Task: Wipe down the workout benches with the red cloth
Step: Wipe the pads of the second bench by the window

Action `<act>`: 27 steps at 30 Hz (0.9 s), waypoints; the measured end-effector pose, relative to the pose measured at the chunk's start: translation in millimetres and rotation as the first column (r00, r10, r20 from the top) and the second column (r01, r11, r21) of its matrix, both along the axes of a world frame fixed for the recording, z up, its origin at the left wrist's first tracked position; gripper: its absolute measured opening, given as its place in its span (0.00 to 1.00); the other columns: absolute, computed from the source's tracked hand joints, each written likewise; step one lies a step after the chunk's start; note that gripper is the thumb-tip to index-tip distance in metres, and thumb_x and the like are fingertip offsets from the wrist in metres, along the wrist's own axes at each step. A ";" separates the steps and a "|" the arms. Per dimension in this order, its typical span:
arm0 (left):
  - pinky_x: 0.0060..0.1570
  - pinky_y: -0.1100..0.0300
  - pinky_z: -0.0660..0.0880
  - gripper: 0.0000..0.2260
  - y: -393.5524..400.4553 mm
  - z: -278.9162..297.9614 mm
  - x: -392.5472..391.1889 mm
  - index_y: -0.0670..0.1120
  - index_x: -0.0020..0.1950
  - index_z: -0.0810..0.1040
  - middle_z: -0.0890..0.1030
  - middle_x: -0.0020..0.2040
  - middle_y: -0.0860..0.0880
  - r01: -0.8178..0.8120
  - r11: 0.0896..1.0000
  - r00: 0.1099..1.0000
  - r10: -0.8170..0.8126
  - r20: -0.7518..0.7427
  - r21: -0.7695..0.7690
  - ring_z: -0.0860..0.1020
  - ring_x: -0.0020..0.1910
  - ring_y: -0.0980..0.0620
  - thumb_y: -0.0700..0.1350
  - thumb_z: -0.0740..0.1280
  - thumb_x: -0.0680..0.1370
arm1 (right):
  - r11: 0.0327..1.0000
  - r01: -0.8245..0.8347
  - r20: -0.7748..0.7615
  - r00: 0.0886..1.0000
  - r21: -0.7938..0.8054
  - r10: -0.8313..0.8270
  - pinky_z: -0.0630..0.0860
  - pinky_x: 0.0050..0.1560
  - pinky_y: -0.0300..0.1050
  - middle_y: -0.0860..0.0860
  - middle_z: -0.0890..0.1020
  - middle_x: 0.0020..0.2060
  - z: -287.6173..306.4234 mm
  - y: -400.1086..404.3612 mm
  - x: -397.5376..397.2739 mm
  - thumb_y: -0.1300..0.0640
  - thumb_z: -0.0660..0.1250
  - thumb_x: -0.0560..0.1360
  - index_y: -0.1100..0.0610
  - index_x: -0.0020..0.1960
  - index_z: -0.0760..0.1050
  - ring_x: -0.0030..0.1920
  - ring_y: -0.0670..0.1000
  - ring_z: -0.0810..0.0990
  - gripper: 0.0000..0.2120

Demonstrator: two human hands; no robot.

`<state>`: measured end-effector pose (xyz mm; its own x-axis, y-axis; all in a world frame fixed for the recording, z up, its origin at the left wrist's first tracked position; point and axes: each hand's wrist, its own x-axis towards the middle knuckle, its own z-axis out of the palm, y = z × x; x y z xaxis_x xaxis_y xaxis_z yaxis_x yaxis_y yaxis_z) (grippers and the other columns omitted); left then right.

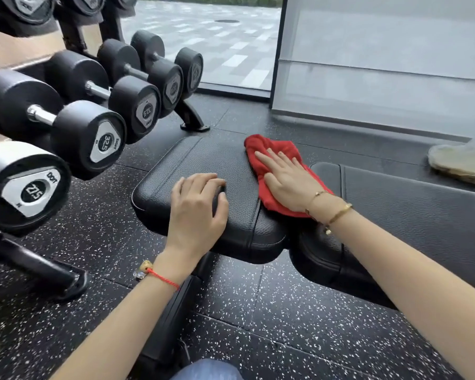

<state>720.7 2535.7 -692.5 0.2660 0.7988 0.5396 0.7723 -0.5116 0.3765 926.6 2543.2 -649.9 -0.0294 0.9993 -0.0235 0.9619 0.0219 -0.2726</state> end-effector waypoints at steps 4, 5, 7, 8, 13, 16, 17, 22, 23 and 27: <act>0.71 0.49 0.64 0.15 -0.2 0.7 12.5 0.46 0.60 0.80 0.80 0.61 0.49 0.008 1.000 0.999 -0.008 -0.031 -0.017 0.74 0.64 0.48 0.48 0.61 0.78 | 1.000 0.020 0.004 1.000 0.001 -0.020 0.41 0.77 0.54 0.52 0.48 0.79 -2.8 1.0 -8.6 0.53 0.49 0.82 0.48 0.79 0.48 0.79 0.54 0.45 0.26; 0.70 0.49 0.64 0.15 0.2 -0.2 12.4 0.46 0.60 0.80 0.80 0.61 0.50 0.007 1.000 0.999 -0.008 -0.034 -0.014 0.75 0.64 0.48 0.48 0.61 0.78 | 1.000 -0.018 0.009 1.000 0.018 0.018 0.42 0.77 0.54 0.52 0.48 0.79 -5.6 -10.3 -10.3 0.53 0.49 0.82 0.47 0.79 0.48 0.79 0.54 0.45 0.26; 0.70 0.49 0.65 0.15 0.7 -2.1 11.1 0.47 0.60 0.80 0.80 0.61 0.50 0.009 1.000 0.999 -0.009 -0.037 -0.003 0.75 0.65 0.49 0.48 0.61 0.77 | 0.989 -0.129 0.035 0.991 0.070 0.127 0.42 0.78 0.53 0.50 0.48 0.79 -11.6 -39.6 -9.8 0.52 0.49 0.81 0.45 0.79 0.46 0.79 0.53 0.45 0.27; 0.70 0.49 0.65 0.15 0.9 -2.7 10.7 0.47 0.61 0.80 0.80 0.61 0.50 0.011 1.000 0.999 -0.011 -0.039 0.002 0.75 0.65 0.49 0.48 0.61 0.77 | 0.980 -0.181 0.050 0.983 0.086 0.177 0.43 0.78 0.52 0.49 0.48 0.79 -14.2 -53.5 -8.0 0.50 0.49 0.80 0.44 0.78 0.46 0.79 0.52 0.45 0.28; 0.70 0.49 0.64 0.16 0.0 -4.0 10.1 0.47 0.62 0.79 0.80 0.62 0.50 0.014 1.000 0.999 -0.014 -0.044 0.003 0.74 0.65 0.49 0.48 0.60 0.77 | 0.986 -0.155 0.027 0.988 0.055 0.154 0.42 0.78 0.49 0.48 0.48 0.79 -13.4 -44.1 14.8 0.52 0.49 0.81 0.43 0.78 0.45 0.79 0.50 0.46 0.27; 0.72 0.50 0.63 0.16 -1.5 -3.9 9.0 0.47 0.63 0.79 0.79 0.63 0.50 0.013 1.000 0.999 -0.013 -0.050 -0.005 0.73 0.66 0.49 0.47 0.60 0.78 | 1.000 0.019 0.026 0.999 0.006 -0.020 0.43 0.78 0.52 0.51 0.48 0.79 -5.5 -2.8 24.8 0.52 0.48 0.82 0.46 0.79 0.46 0.79 0.53 0.47 0.26; 0.72 0.50 0.63 0.16 -2.0 -3.7 9.1 0.47 0.63 0.79 0.79 0.63 0.50 0.014 1.000 0.999 -0.014 -0.049 -0.004 0.73 0.66 0.50 0.47 0.60 0.78 | 0.998 0.057 0.032 0.998 -0.004 -0.057 0.43 0.78 0.52 0.52 0.48 0.79 -4.8 6.1 26.4 0.52 0.48 0.82 0.47 0.79 0.46 0.79 0.54 0.48 0.26; 0.71 0.50 0.64 0.16 -2.1 -4.4 9.8 0.47 0.62 0.79 0.80 0.63 0.50 0.011 1.000 0.999 -0.011 -0.038 0.011 0.74 0.66 0.49 0.46 0.60 0.77 | 0.999 0.018 0.073 0.997 0.030 -0.020 0.43 0.78 0.53 0.52 0.48 0.79 -7.8 -23.7 21.2 0.52 0.49 0.82 0.47 0.79 0.46 0.79 0.54 0.48 0.27; 0.71 0.50 0.64 0.16 -1.9 -5.0 9.8 0.47 0.62 0.79 0.80 0.62 0.50 0.012 1.000 0.999 -0.011 -0.037 0.015 0.74 0.65 0.49 0.46 0.60 0.77 | 0.999 -0.009 0.094 0.996 0.048 0.005 0.43 0.78 0.53 0.52 0.48 0.79 -8.8 -39.5 21.4 0.52 0.49 0.82 0.47 0.79 0.45 0.79 0.54 0.48 0.27; 0.71 0.49 0.63 0.16 -1.1 -6.5 9.8 0.47 0.62 0.79 0.79 0.63 0.50 0.018 1.000 0.999 -0.017 -0.040 0.018 0.74 0.66 0.49 0.46 0.60 0.77 | 0.995 -0.064 0.124 0.991 0.079 0.054 0.42 0.78 0.50 0.49 0.51 0.79 -10.7 -88.6 34.0 0.51 0.49 0.81 0.45 0.78 0.46 0.79 0.50 0.47 0.27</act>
